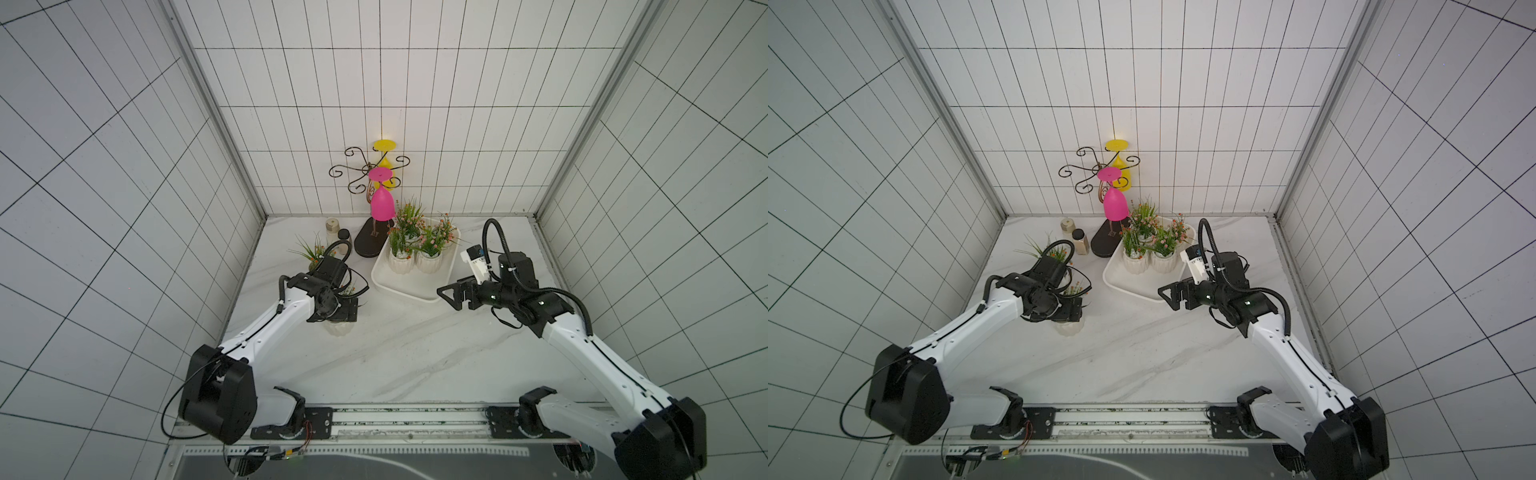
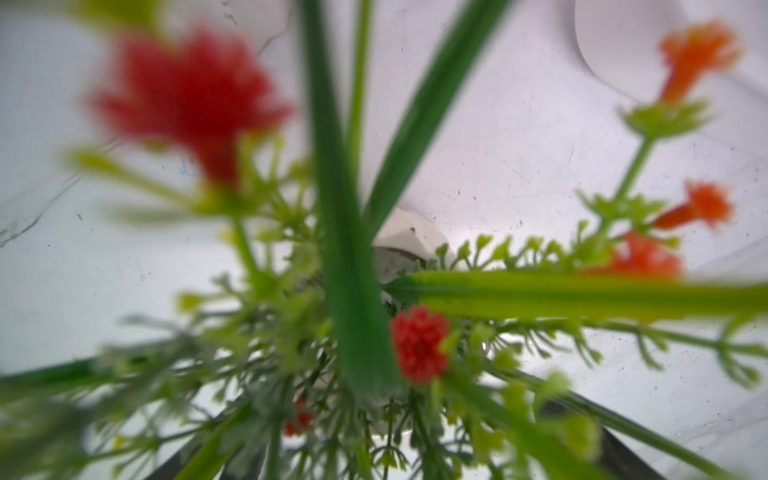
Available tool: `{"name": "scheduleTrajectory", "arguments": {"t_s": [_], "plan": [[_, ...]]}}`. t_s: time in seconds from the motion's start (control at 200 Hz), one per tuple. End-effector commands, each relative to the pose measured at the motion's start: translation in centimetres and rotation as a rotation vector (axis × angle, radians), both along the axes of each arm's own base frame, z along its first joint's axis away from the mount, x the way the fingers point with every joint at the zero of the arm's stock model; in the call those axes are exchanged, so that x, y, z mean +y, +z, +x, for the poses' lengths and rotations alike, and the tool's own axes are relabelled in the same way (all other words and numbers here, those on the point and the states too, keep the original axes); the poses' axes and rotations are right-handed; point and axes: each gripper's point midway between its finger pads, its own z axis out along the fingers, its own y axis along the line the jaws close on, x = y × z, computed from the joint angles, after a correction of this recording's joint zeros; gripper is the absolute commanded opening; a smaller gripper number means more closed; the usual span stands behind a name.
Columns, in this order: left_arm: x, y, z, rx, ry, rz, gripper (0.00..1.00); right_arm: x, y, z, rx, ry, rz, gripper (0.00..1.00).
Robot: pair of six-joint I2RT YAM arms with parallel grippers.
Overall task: Put the potted gypsophila into the storage box
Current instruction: Pick up the baby's breath potted plant from the center of the board.
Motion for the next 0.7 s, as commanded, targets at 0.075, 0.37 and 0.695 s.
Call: {"name": "scheduleTrajectory", "arguments": {"t_s": [0.075,0.37,0.695], "plan": [[0.3,-0.9,1.0,-0.019,0.033,0.028,0.97,-0.1,1.1,-0.1,-0.033,0.005,0.018,0.99],[0.5,-1.5,1.2,-0.029,0.032,0.042,0.97,-0.2,1.3,0.1,-0.039,0.004,0.019,0.99],[0.9,-1.4,1.7,-0.046,0.039,0.063,0.94,-0.1,1.4,0.1,-0.039,0.003,0.021,0.99]]}}
